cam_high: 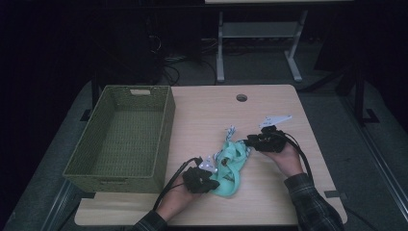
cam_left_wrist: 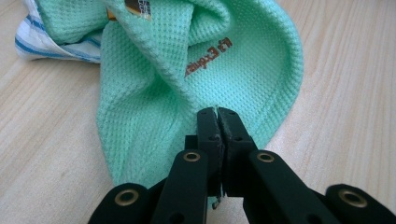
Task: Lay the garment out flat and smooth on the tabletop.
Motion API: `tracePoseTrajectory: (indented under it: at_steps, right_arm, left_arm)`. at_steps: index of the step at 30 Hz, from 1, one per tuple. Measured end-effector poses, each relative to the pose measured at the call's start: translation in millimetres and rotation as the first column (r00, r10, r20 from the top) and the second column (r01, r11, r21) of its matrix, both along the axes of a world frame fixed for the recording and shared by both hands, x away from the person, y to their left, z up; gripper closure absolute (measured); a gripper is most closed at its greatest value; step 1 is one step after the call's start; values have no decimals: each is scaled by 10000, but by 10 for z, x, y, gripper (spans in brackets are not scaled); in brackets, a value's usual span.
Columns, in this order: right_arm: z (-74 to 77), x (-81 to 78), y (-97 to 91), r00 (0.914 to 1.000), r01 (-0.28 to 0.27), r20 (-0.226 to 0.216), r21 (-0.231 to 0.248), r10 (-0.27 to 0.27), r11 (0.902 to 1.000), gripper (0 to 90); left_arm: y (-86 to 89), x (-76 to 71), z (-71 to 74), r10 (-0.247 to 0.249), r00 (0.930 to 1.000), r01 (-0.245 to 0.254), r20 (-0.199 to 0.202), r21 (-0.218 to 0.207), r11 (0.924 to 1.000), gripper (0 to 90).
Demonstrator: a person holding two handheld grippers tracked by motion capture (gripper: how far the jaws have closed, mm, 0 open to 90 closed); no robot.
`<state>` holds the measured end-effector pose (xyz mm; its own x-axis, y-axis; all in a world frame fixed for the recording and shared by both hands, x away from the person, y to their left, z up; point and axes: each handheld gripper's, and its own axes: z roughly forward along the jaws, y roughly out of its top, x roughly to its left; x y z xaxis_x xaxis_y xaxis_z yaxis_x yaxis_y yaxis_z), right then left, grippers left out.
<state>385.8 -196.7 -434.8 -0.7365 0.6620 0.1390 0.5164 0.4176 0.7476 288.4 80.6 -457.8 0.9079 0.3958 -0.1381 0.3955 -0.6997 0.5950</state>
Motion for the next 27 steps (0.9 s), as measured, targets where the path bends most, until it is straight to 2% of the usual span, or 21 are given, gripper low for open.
tracePoseTrajectory:
  at_steps: [3, 9, 11, 13, 16, 18, 27]
  right_arm:
    - [-107, 48, 23, 9990, 72, -438, -58, -75, 10000, 682]
    - [-238, 84, 55, 9977, -174, -655, -242, 158, 9996, 683]
    - [-302, 86, 104, 9963, -257, -828, -464, 218, 9986, 722]
    - [-320, 83, 120, 9964, -269, -819, -554, 223, 9981, 736]
    - [-329, 65, 145, 9976, -419, -586, -896, 367, 9951, 840]
    - [-298, 44, 142, 9981, -392, -516, -986, 343, 9943, 875]
    - [-183, 22, 27, 10000, -54, -76, -1092, 46, 9940, 886]
  left_arm:
    - [1, 2, 2, -26, 10000, 25, 16, 50, 10000, 880]
    - [-4, -1, 3, 1, 10000, -1, -8, 43, 10000, 882]
    - [-4, -1, 2, 8, 10000, -8, 8, 46, 10000, 885]
    - [-4, 0, 3, 1, 10000, -1, 10, 55, 10000, 888]
    - [-6, -1, 3, 24, 10000, -24, 9, 55, 10000, 889]
    - [-6, -2, 4, 19, 10000, -20, 17, 74, 10000, 889]
    - [-5, 0, 4, 15, 10000, -15, 8, 70, 10000, 890]
